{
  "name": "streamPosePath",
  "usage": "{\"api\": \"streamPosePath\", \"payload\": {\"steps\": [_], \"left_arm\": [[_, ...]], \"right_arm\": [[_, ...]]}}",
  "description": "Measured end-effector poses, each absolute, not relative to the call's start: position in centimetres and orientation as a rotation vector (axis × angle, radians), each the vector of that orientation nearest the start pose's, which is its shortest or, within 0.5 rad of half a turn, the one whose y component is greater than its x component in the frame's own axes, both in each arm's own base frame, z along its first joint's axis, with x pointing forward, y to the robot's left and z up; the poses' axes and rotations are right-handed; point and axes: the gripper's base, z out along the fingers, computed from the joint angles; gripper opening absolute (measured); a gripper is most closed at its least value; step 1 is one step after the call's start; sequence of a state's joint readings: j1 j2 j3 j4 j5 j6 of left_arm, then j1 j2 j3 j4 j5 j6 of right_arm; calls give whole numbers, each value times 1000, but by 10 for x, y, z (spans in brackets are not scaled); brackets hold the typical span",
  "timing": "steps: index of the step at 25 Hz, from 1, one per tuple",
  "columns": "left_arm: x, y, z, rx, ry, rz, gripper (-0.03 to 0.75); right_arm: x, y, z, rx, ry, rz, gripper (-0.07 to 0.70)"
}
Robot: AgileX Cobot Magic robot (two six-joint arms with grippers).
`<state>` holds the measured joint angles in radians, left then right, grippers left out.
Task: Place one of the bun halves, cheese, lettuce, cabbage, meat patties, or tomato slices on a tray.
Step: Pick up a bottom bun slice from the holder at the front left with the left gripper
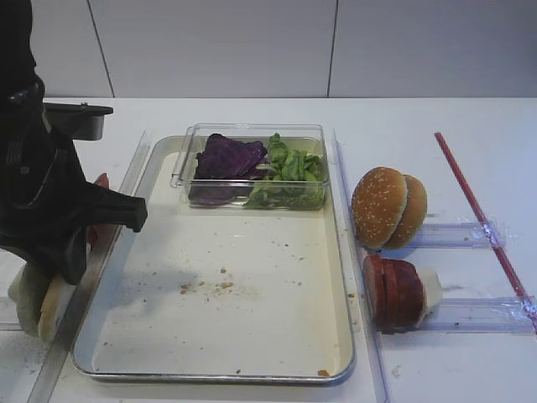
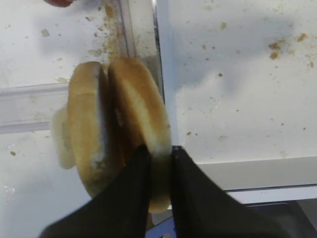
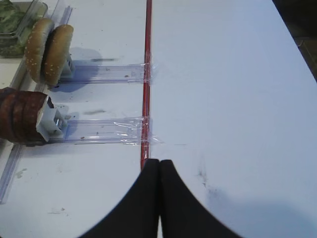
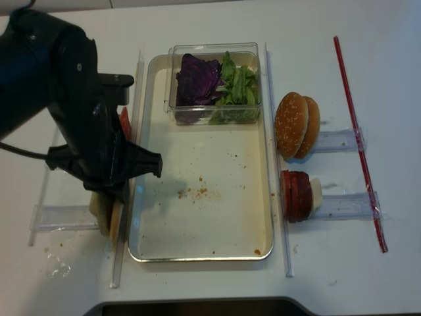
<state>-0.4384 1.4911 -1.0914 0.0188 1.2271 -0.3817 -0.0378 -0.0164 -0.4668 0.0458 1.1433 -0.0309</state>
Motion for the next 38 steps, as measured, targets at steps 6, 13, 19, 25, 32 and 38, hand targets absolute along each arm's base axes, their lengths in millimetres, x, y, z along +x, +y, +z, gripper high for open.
{"api": "streamPosePath", "payload": {"steps": [6,13,19,25,32,38], "left_arm": [[240,-111,260,74,3105,6,74],[240,-111,260,71,3105,6,71],[239,-110,263,68,3094,3,69],[235,-108,271,63,3065,-13,67],[232,-106,277,64,3041,-15,64],[232,-104,278,70,3031,1,64]], "right_arm": [[-7,4,262,3,2141,15,168],[-7,4,262,3,2141,15,168],[-7,4,262,3,2141,15,168],[-7,4,262,3,2141,15,168],[-7,4,262,3,2141,15,168],[-7,4,262,3,2141,15,168]]}}
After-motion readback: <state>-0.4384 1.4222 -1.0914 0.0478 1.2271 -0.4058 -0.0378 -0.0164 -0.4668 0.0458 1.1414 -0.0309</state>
